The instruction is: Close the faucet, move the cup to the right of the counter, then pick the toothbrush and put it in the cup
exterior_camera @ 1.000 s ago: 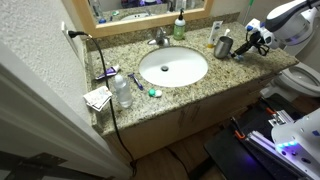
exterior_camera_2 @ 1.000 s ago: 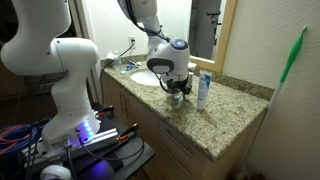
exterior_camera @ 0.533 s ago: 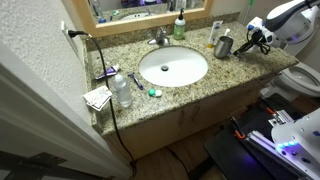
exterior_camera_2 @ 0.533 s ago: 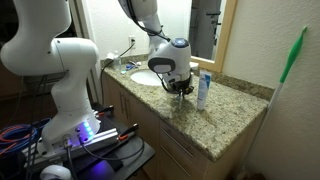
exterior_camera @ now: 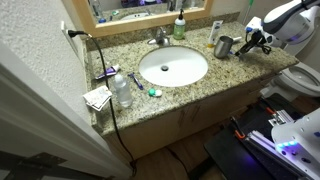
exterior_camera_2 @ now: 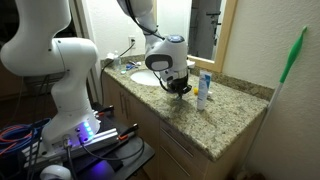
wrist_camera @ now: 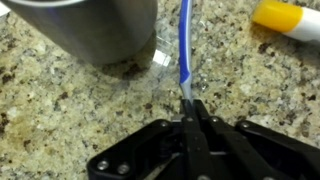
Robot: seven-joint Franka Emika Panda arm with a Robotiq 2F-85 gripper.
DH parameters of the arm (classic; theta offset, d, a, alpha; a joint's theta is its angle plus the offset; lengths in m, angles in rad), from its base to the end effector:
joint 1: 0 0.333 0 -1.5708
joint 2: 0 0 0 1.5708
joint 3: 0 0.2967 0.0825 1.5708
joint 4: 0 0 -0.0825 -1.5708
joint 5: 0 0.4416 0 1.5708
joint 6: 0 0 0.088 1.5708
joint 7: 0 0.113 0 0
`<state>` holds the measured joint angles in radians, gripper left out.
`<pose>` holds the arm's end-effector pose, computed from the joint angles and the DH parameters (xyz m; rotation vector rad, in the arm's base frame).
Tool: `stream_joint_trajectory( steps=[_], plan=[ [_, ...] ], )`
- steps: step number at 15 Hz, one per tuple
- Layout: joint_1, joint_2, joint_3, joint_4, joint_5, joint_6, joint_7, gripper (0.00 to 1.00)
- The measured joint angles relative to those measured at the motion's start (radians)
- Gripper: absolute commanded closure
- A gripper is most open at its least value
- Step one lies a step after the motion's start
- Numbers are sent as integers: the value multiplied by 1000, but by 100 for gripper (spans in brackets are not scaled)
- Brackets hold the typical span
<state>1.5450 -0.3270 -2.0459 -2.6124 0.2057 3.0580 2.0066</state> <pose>0.4351 -0.2082 0.1525 -0.4951 2.6754 0.0465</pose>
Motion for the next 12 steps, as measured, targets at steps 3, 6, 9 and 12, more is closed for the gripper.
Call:
stream_joint_trajectory(
  steps=[3,6,9,12],
  plan=[
    [-97,106,87,-31,2,-18,-3,99],
    [-244,225,226,-36,2,-67,-47,99],
    [-299,333,273,-24,1,-102,-107,99],
    [-343,400,312,4,1,-151,-217,99]
  ],
)
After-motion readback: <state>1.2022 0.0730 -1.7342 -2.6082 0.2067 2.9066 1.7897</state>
